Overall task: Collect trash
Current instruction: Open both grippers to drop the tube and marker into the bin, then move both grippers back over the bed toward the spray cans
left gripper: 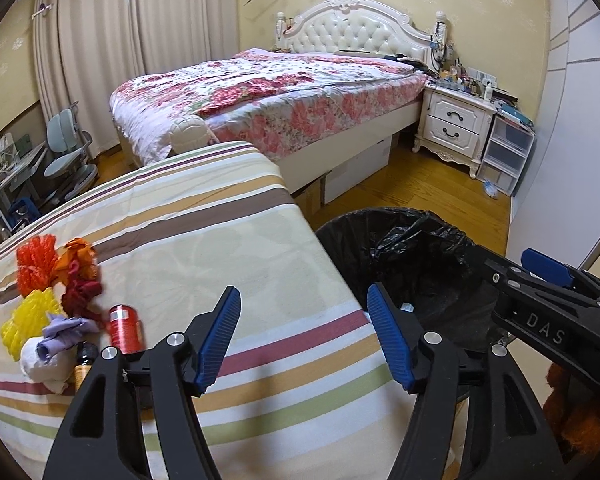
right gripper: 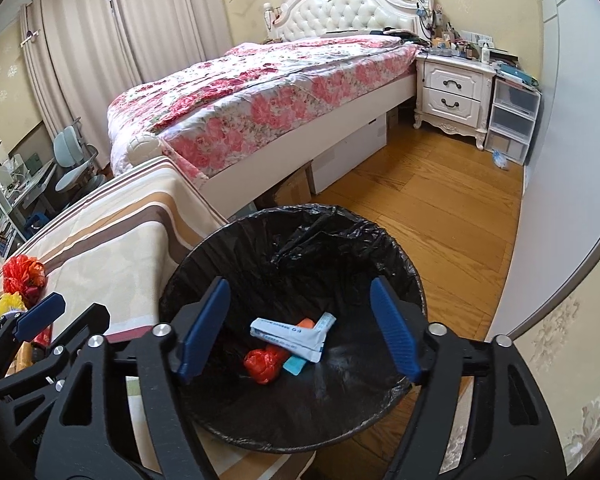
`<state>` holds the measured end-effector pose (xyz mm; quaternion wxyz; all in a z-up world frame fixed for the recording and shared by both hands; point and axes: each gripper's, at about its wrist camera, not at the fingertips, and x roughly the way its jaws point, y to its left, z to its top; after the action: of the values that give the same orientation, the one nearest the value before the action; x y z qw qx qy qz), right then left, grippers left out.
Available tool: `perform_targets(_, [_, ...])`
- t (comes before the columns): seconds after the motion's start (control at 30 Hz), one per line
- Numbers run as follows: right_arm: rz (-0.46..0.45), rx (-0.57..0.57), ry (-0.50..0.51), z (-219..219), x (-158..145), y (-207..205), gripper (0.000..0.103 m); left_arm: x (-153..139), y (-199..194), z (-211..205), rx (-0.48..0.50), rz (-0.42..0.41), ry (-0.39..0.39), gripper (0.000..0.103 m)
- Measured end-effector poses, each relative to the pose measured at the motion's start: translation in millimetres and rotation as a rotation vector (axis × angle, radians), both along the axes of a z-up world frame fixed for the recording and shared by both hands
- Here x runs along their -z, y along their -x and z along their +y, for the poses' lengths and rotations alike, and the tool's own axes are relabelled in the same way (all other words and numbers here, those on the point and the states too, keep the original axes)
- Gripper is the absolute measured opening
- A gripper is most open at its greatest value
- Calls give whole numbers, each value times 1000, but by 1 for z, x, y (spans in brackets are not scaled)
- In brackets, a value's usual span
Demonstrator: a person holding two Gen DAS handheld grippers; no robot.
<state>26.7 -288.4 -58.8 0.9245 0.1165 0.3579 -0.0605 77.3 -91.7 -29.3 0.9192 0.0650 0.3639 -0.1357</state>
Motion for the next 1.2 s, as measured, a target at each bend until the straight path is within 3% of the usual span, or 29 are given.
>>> perform_targets(0.53, [3,-164,3,82,-10,18,79,-12,38,91,-147,-14,14,65])
perform_targets(0.83, [10,-258,16,131,-10,21,79,-2,48,148,-258,12,19,65])
perform_targets(1.2, [30,-278,25,148,-3,19,79,9,43,160,-279,56,46,65])
